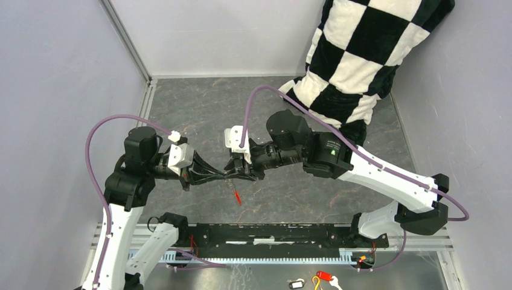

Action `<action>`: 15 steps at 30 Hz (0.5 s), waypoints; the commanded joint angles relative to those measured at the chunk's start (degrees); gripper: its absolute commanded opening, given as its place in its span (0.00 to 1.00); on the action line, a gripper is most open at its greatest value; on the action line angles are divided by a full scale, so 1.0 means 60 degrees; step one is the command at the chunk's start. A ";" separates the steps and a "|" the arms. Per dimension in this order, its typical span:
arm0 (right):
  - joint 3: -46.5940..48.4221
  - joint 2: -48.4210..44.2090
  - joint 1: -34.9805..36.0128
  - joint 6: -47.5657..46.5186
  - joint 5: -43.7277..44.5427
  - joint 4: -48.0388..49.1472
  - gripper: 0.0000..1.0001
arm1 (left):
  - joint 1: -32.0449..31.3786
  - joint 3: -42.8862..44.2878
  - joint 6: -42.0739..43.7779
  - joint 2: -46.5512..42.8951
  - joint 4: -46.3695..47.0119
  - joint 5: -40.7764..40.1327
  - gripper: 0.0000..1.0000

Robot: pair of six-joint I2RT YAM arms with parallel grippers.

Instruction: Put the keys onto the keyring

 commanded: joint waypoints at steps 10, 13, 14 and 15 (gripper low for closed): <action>0.0504 0.0249 0.0016 -0.0176 -0.0227 -0.0082 0.09 | -0.0061 0.0050 -0.0118 -0.0042 0.0181 0.0255 0.02; 0.0334 0.0188 0.0018 -0.0090 -0.0201 0.0137 0.00 | -0.0062 0.0050 -0.0120 -0.0042 0.0167 0.0258 0.02; 0.0170 0.0118 0.0015 -0.0015 -0.0149 0.0338 0.00 | -0.0072 0.0050 -0.0115 -0.0050 0.0167 0.0238 0.02; -0.0110 -0.0003 0.0018 0.0082 -0.0092 0.0684 0.00 | -0.0073 0.0063 -0.0127 -0.0045 0.0159 0.0181 0.09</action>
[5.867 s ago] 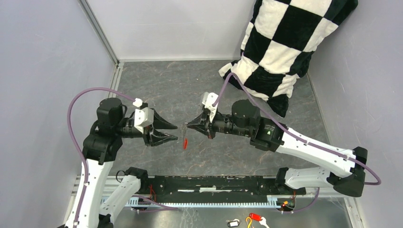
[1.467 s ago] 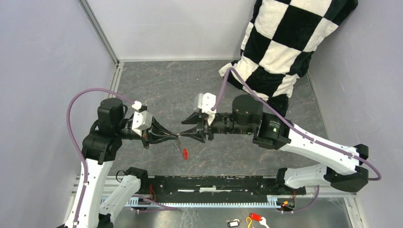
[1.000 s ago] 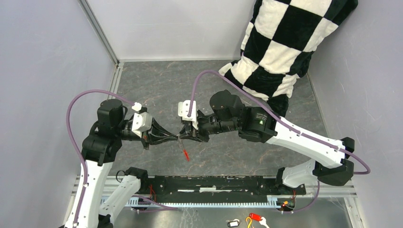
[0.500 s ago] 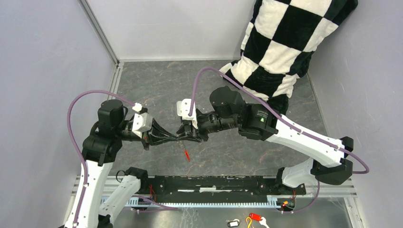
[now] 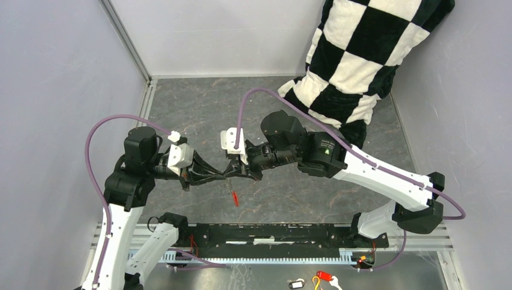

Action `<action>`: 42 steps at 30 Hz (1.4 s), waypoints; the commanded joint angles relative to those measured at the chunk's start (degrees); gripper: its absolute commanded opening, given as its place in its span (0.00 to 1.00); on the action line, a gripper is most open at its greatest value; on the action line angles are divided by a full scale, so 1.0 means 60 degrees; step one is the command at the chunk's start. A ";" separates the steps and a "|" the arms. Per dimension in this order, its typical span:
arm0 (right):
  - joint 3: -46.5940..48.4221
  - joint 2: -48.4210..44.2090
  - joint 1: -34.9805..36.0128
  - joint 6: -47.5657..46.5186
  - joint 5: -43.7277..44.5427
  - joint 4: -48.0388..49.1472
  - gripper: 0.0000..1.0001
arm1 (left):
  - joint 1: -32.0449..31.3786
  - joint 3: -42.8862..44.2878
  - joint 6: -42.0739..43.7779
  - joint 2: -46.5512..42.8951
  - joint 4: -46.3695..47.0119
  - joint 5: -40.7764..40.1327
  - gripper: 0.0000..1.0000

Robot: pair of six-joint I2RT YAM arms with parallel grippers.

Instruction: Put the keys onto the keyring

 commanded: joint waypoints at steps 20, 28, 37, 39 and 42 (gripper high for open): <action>-0.6869 -0.3485 -0.0075 0.3803 0.0944 1.1195 0.00 | -0.0043 -0.0543 -0.2188 -0.0477 0.1894 -0.0277 0.44; -0.7290 -0.2949 -0.0083 0.4736 0.0829 1.2885 0.01 | -0.0043 -0.0752 -0.4717 -0.0637 0.4180 0.0018 0.39; -0.7056 -0.2564 -0.0089 0.5193 -0.0362 1.2996 0.00 | -0.0036 -0.0960 -0.4754 -0.0908 0.4180 0.0378 0.24; -0.6900 -0.2533 -0.0084 0.5168 -0.0700 1.2751 0.01 | -0.0043 -0.0961 -0.4748 -0.0879 0.4178 0.0724 0.17; -0.6635 -0.2505 -0.0106 0.5048 -0.1176 1.2253 0.00 | -0.0043 -0.0912 -0.4762 -0.0788 0.4164 0.1262 0.05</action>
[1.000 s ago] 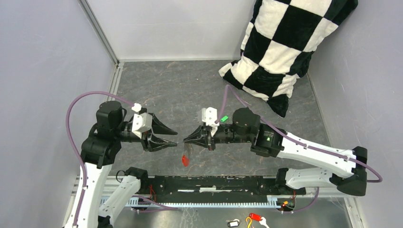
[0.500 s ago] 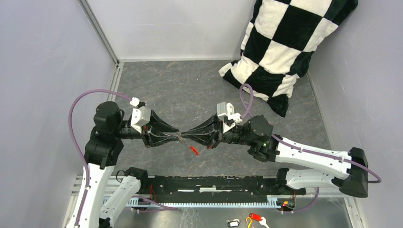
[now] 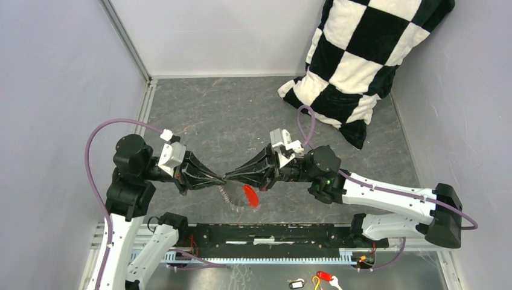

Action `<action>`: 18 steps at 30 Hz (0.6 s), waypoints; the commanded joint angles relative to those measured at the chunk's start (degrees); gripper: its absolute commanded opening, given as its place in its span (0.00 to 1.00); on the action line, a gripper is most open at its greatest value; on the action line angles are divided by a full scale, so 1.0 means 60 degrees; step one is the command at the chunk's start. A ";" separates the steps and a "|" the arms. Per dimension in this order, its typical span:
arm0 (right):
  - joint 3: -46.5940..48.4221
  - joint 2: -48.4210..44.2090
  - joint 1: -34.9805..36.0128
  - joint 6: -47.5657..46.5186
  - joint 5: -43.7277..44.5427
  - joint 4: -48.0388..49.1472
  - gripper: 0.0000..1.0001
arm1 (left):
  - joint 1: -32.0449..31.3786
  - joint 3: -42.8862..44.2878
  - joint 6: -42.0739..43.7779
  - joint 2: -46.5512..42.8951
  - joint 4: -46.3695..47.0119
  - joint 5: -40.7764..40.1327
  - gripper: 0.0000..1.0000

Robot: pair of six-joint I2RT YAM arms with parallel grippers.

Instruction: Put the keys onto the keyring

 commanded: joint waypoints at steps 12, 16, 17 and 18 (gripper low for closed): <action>0.1266 0.0462 -0.0367 0.1543 -0.3458 0.0522 0.00 | 0.0012 0.0325 0.0421 0.0478 -0.0647 0.2476 0.02; 0.1440 0.0656 -0.0377 0.1870 -0.4024 0.0664 0.01 | 0.0012 0.0452 0.0597 0.0509 -0.0654 0.2492 0.02; 0.1521 0.0690 -0.0379 0.1868 -0.4133 0.0570 0.00 | 0.0003 0.0486 0.0631 0.0513 -0.0647 0.2494 0.02; 0.1576 0.0726 -0.0383 0.1862 -0.4147 0.0489 0.00 | 0.0011 0.0519 0.0662 0.0519 -0.0663 0.2492 0.02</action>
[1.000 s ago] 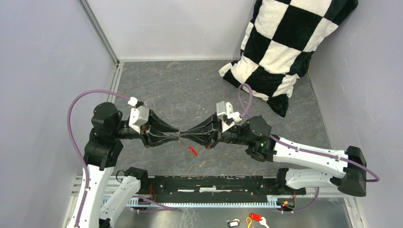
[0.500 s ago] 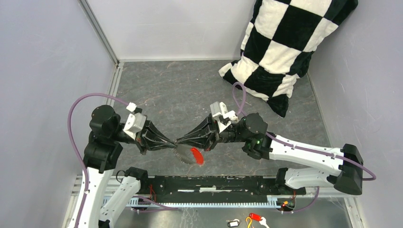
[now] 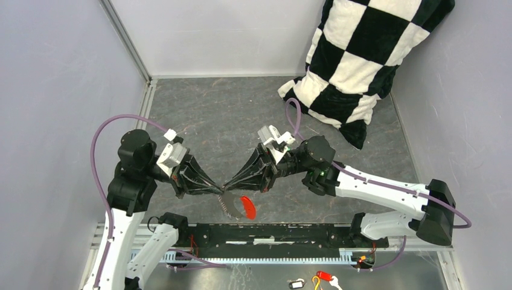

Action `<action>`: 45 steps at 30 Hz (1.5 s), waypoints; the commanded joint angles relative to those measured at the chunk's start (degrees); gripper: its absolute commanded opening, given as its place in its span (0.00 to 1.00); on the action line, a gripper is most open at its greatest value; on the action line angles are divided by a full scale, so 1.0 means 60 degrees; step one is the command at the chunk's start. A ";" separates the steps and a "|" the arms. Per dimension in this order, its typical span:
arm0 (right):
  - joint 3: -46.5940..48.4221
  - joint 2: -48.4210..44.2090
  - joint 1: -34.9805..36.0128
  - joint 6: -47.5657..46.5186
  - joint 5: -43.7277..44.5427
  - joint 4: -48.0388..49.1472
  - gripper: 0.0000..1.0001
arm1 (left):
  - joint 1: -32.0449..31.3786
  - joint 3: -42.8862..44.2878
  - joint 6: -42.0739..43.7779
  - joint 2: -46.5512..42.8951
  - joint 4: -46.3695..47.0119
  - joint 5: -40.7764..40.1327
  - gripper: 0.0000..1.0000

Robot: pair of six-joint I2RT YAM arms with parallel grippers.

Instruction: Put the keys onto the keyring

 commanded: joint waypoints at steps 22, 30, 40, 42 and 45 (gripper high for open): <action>-0.0040 0.1538 0.0085 0.3479 -0.0294 0.5585 0.01 | -0.0259 0.0690 0.2832 -0.0034 -0.0787 -0.0510 0.20; -0.1929 0.0616 0.0092 0.2113 0.1988 0.6675 0.01 | -0.0259 0.0561 0.2827 -0.0974 -0.0426 -0.3173 0.59; -0.2816 -0.0325 0.0313 0.0093 0.4136 0.6105 0.01 | -0.0252 0.0557 0.1870 -0.1659 0.0310 -0.4861 0.67; -0.2801 -0.0381 0.0427 -0.0303 0.4394 0.5863 0.01 | -0.0259 0.0539 0.1302 -0.1660 0.0747 -0.4625 0.63; -0.2788 -0.0400 0.0657 -0.0834 0.4700 0.5714 0.01 | -0.0259 0.0335 -0.0051 -0.1560 0.1601 -0.3869 0.50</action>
